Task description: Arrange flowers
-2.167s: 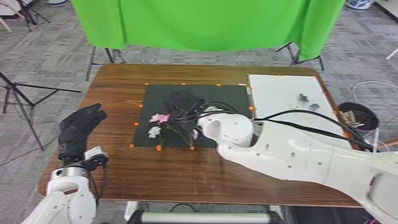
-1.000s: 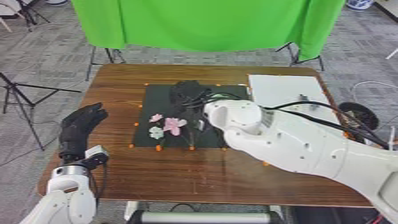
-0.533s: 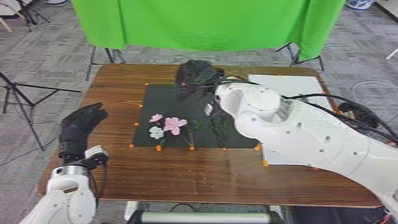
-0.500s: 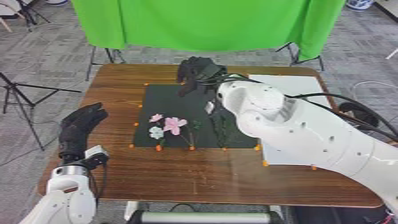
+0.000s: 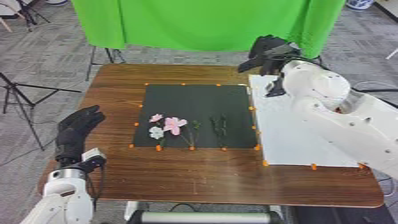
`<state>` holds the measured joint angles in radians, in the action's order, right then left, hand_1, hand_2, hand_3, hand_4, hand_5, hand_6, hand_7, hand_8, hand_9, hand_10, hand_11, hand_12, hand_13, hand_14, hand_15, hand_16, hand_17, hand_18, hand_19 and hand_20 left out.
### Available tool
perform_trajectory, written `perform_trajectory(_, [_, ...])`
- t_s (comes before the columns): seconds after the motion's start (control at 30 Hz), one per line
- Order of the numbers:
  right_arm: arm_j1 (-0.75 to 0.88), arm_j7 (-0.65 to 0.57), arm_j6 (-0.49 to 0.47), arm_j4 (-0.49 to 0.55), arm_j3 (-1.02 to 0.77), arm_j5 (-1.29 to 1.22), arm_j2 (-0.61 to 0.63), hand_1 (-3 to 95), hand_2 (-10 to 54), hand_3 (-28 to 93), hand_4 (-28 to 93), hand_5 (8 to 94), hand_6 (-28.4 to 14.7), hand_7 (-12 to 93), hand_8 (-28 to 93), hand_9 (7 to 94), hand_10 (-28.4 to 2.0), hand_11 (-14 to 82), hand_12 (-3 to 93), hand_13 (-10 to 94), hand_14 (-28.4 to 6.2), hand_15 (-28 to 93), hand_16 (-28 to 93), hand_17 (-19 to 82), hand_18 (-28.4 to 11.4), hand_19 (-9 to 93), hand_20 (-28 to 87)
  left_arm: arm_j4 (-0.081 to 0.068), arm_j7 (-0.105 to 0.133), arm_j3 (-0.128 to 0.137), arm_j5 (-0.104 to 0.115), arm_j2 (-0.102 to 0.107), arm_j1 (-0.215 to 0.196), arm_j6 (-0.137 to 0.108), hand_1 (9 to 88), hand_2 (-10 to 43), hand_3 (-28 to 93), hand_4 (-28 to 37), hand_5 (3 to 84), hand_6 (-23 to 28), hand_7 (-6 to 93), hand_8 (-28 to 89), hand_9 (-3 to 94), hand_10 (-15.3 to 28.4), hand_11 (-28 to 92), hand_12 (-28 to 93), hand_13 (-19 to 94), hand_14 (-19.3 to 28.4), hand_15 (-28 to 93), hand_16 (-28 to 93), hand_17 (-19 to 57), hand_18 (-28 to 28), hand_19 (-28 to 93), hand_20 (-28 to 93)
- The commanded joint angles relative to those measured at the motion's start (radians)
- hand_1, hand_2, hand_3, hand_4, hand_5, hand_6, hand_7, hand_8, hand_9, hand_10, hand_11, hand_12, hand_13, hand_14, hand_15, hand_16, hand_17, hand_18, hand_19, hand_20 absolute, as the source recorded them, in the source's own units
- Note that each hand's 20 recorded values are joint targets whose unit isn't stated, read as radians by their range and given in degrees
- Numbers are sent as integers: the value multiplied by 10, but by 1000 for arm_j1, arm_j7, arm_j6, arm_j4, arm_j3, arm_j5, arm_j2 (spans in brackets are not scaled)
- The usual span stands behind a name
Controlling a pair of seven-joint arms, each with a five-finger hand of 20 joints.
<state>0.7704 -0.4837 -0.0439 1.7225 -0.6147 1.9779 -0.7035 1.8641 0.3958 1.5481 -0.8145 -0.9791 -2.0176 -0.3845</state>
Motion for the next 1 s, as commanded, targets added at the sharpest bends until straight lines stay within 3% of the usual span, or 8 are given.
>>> perform_trajectory(0.03, [109, -56, -57, -28, -64, 6, 79, 290, -95, 656, -197, 634, 14, 140, -84, 791, -134, 176, 199, 919, -32, 563, 282, 610, -155, 932, 528, 10, -3, 9, 7, -7, -20, -13, 411, 93, 658, -194, 553, 26, 208, -23, 541, 138, 263, 109, 447, 161, 266, -36, 158, 117, 179, 212])
perform_trajectory(0.2, [138, -63, -65, -34, -65, 17, 90, 299, -95, 662, -189, 643, 10, 141, -83, 825, -132, 210, 213, 923, -33, 571, 286, 615, -157, 932, 540, 11, -17, 11, -5, -10, -11, 15, 411, 92, 658, -195, 553, 26, 207, -24, 541, 139, 262, 108, 447, 162, 267, -36, 157, 118, 180, 214])
perform_trajectory(0.23, [139, -65, -61, -39, -59, 21, 90, 301, -95, 662, -189, 645, 9, 141, -82, 831, -131, 216, 215, 925, -32, 574, 287, 616, -158, 932, 543, 12, -17, 11, -3, -9, -12, 9, 411, 92, 658, -196, 553, 26, 207, -25, 541, 139, 262, 108, 447, 162, 267, -36, 157, 118, 181, 214])
perform_trajectory(0.27, [141, -66, -52, -43, -53, 29, 92, 303, -95, 661, -189, 646, 9, 141, -82, 838, -130, 219, 217, 926, -32, 575, 288, 617, -158, 932, 547, 4, -16, 7, -1, -8, -6, 13, 411, 92, 658, -196, 552, 26, 206, -27, 540, 139, 263, 108, 447, 162, 267, -37, 157, 118, 182, 215])
perform_trajectory(0.53, [219, -108, -20, -85, -90, 49, 103, 309, -95, 661, -188, 658, 8, 146, -83, 851, -125, 227, 221, 927, -30, 575, 291, 621, -158, 932, 555, 2, -23, 9, 3, -11, -12, 9, 411, 93, 656, -197, 553, 26, 207, -28, 540, 139, 262, 109, 448, 161, 267, -37, 157, 119, 183, 214])
perform_trajectory(0.63, [252, -119, -26, -98, -112, 44, 105, 311, -95, 661, -186, 658, 7, 146, -83, 852, -125, 228, 221, 928, -30, 575, 291, 621, -157, 932, 555, -1, -15, 10, 7, -8, -15, 8, 411, 93, 657, -196, 553, 26, 207, -27, 540, 140, 262, 109, 449, 161, 267, -37, 157, 119, 184, 214])
perform_trajectory(1.0, [310, -138, -13, -139, -140, 45, 94, 319, -95, 656, -181, 658, 5, 145, -83, 857, -123, 230, 221, 931, -30, 571, 293, 623, -156, 932, 553, 4, -7, 4, 13, -4, -13, 10, 412, 94, 654, -196, 552, 24, 208, -24, 544, 140, 261, 108, 450, 162, 268, -37, 157, 120, 186, 213])
